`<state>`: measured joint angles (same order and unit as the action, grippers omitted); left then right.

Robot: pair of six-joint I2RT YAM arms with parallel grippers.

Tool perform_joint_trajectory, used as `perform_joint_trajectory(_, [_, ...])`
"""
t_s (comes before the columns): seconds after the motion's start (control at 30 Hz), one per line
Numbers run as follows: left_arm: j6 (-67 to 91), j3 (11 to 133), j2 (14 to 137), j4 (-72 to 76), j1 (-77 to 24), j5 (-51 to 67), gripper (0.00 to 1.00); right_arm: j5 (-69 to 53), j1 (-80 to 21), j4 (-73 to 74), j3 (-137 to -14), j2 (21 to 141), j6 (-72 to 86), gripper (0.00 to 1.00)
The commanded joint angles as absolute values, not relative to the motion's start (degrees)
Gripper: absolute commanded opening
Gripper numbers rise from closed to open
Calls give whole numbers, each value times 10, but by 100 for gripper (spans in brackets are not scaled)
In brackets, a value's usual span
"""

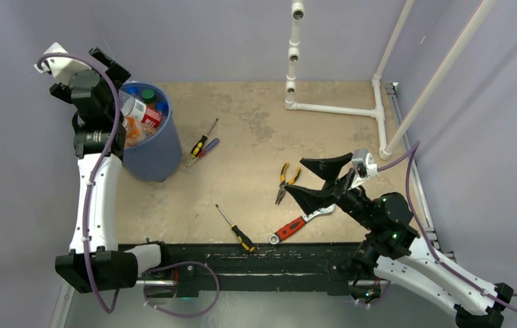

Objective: Put the plastic bottles in the bin
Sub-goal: Place the plastic bottle in the trash bin.

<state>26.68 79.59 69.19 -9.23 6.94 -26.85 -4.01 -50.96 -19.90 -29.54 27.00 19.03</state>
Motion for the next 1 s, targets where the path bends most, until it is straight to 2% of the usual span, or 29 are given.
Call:
perform_joint_trajectory(0.0, [283, 836, 668, -93, 59, -237, 99, -35, -511, -201, -305, 276, 187, 99])
perform_joint_trajectory(0.23, [295, 857, 626, -115, 27, -151, 99, -39, -511, -209, -305, 292, 190, 99])
perform_joint_trajectory(0.37, [306, 821, 592, -128, 5, -98, 99, -40, -511, -214, -305, 300, 192, 99])
perform_joint_trajectory(0.53, [304, 751, 566, -149, -18, -62, 94, -40, -511, -223, -301, 310, 199, 99])
perform_joint_trajectory(0.7, [260, 713, 560, -165, -28, -103, 88, -40, -511, -230, -298, 324, 203, 99])
perform_joint_trajectory(0.83, [228, 691, 556, -161, -30, -195, 90, -41, -511, -242, -291, 331, 208, 99])
perform_joint_trajectory(0.97, [221, 680, 567, -143, -31, -232, 92, -43, -511, -249, -287, 340, 210, 99])
